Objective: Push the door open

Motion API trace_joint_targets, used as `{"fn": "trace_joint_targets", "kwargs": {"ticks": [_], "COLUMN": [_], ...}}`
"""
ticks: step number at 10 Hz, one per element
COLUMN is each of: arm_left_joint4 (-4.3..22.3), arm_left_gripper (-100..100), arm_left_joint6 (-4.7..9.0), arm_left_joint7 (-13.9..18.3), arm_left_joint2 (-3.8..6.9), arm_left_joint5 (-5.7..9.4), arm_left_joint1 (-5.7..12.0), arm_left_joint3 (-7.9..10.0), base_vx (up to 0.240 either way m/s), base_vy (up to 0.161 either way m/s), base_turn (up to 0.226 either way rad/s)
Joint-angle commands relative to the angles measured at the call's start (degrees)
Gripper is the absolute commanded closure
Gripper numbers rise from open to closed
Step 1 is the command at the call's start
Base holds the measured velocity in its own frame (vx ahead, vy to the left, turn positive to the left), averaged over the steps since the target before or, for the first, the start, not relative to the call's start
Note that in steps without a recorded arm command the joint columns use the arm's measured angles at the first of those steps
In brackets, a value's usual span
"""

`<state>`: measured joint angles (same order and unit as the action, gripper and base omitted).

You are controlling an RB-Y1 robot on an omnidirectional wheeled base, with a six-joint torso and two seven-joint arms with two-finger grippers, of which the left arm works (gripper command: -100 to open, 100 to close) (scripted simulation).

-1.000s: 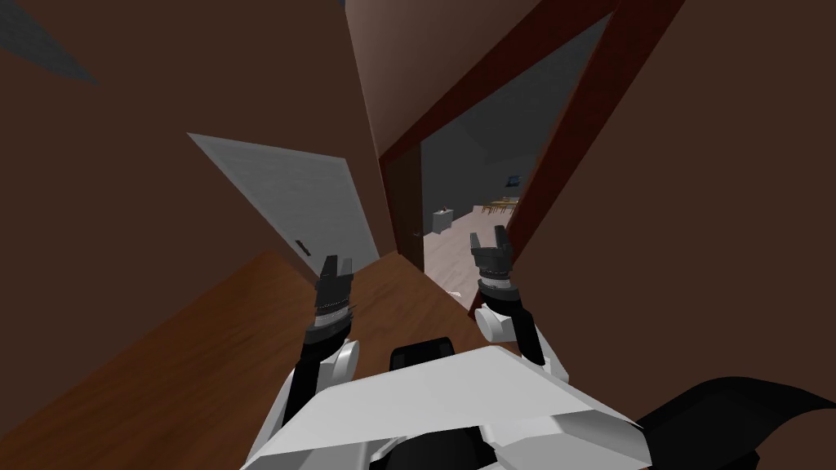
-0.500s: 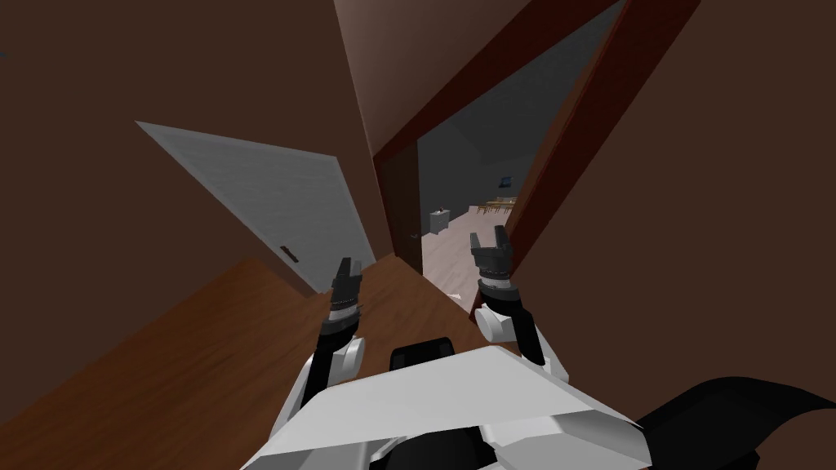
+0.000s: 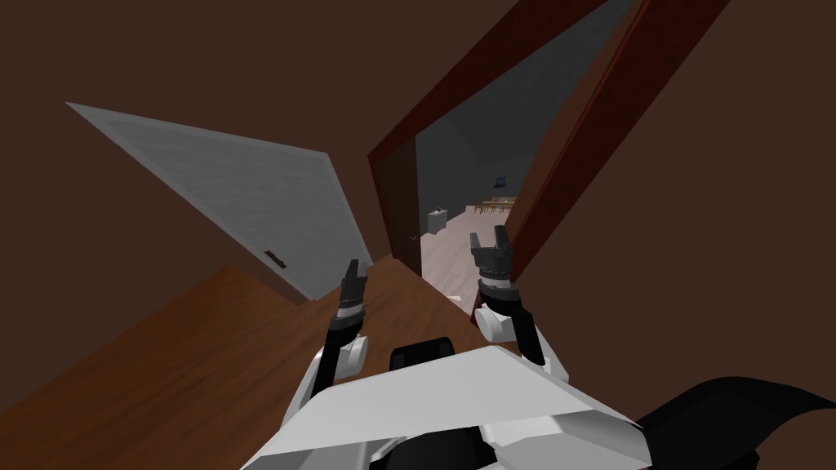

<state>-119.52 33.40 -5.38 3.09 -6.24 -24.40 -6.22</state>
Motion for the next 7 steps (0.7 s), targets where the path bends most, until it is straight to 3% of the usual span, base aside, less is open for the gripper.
{"fn": "trace_joint_targets", "kwargs": {"ticks": [1, 7], "arm_left_joint4": [1.8, 8.5], "arm_left_gripper": [-100, -100], "arm_left_joint6": [0.24, 1.34], "arm_left_joint7": [0.5, 2.1], "arm_left_joint2": [0.33, 1.34], "arm_left_joint5": [0.00, -0.08], "arm_left_joint1": [0.72, 3.39], "arm_left_joint3": [-0.15, -0.90], "base_vx": [0.081, 0.093], "base_vy": [0.013, 0.037], "base_turn": [-0.080, -0.071]}}
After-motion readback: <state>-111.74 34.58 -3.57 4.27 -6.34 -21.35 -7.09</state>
